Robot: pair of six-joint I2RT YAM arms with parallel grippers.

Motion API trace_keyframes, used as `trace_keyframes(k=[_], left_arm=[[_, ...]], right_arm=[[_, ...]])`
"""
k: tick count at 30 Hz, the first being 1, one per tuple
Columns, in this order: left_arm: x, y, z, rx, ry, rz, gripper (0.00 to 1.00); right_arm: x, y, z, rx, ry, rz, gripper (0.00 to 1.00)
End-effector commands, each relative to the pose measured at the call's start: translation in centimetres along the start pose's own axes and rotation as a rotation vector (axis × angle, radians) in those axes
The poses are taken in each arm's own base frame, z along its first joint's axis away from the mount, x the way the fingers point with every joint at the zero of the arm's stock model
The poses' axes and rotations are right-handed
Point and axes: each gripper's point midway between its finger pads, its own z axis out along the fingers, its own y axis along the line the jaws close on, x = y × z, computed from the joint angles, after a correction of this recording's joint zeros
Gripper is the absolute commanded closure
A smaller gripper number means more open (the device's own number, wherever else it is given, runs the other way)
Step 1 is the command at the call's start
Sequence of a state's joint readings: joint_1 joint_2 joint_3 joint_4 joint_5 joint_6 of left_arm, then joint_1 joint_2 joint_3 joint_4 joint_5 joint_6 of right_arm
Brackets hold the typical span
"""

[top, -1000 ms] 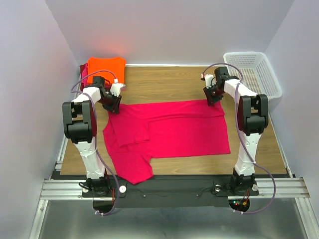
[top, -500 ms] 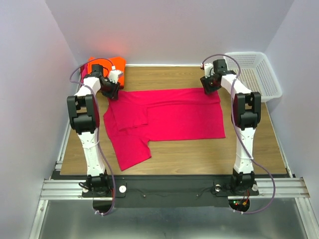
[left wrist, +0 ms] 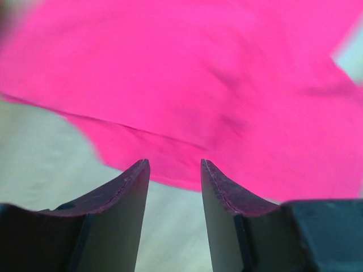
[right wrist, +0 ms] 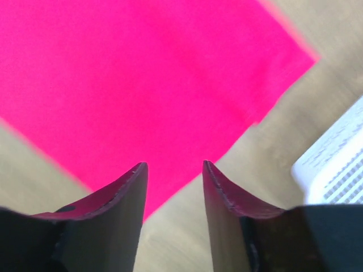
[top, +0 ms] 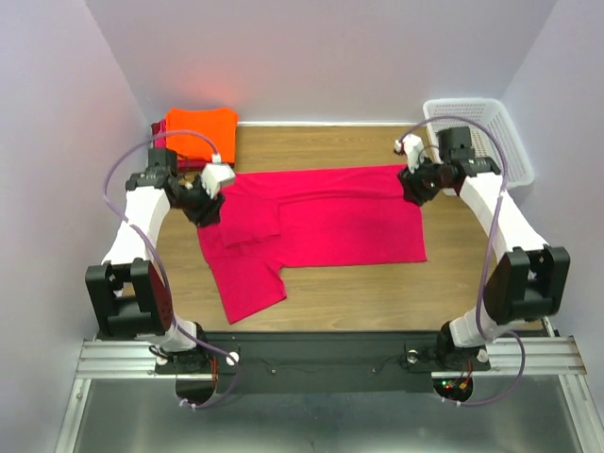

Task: Fold and stack the t-shirts
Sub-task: Fold the tshirt

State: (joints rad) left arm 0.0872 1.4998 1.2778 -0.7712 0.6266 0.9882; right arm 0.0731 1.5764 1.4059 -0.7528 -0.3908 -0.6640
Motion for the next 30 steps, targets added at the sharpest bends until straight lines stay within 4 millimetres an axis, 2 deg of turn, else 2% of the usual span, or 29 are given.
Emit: trace_keyframes(k=[1, 2, 4, 6, 8, 11, 14, 18, 21, 30], left_arm=[[4.8, -4.8, 0.8, 0.121, 0.078, 0.018, 0.47], [5.8, -5.8, 1.1, 0.136, 0.092, 0.019, 0.47], [6.2, -6.2, 0.7, 0.111, 0.095, 0.035, 0.47], [6.9, -6.7, 0.7, 0.104, 0.103, 0.037, 0.47], [7.4, -6.9, 0.8, 0.104, 0.116, 0.034, 0.47], [7.6, -7.0, 0.8, 0.102, 0.125, 0.022, 0.47], [7.9, -7.0, 0.7, 0.095, 0.136, 0.026, 0.47], [8.0, -6.9, 0.7, 0.087, 0.144, 0.029, 0.47], [8.2, -6.9, 0.9, 0.088, 0.149, 0.024, 0.47], [8.7, -7.0, 1.0, 0.092, 0.161, 0.017, 0.47]], right_arm=[[8.4, 5.3, 0.8, -0.152, 0.203, -0.047, 0.55], [9.6, 5.5, 0.7, -0.145, 0.234, -0.065, 0.56], [10.4, 5.9, 0.0, -0.131, 0.242, -0.092, 0.57], [12.3, 6.3, 0.2, -0.119, 0.272, -0.12, 0.57], [13.7, 6.1, 0.6, -0.091, 0.297, -0.153, 0.57], [14.7, 6.0, 1.1, -0.077, 0.308, -0.178, 0.57], [16.8, 6.7, 1.5, -0.092, 0.349, -0.2, 0.57], [17.8, 7.0, 1.8, -0.091, 0.356, -0.211, 0.57], [17.9, 6.7, 2.3, -0.074, 0.347, -0.21, 0.57], [17.1, 5.8, 2.4, -0.031, 0.322, -0.224, 0.57]])
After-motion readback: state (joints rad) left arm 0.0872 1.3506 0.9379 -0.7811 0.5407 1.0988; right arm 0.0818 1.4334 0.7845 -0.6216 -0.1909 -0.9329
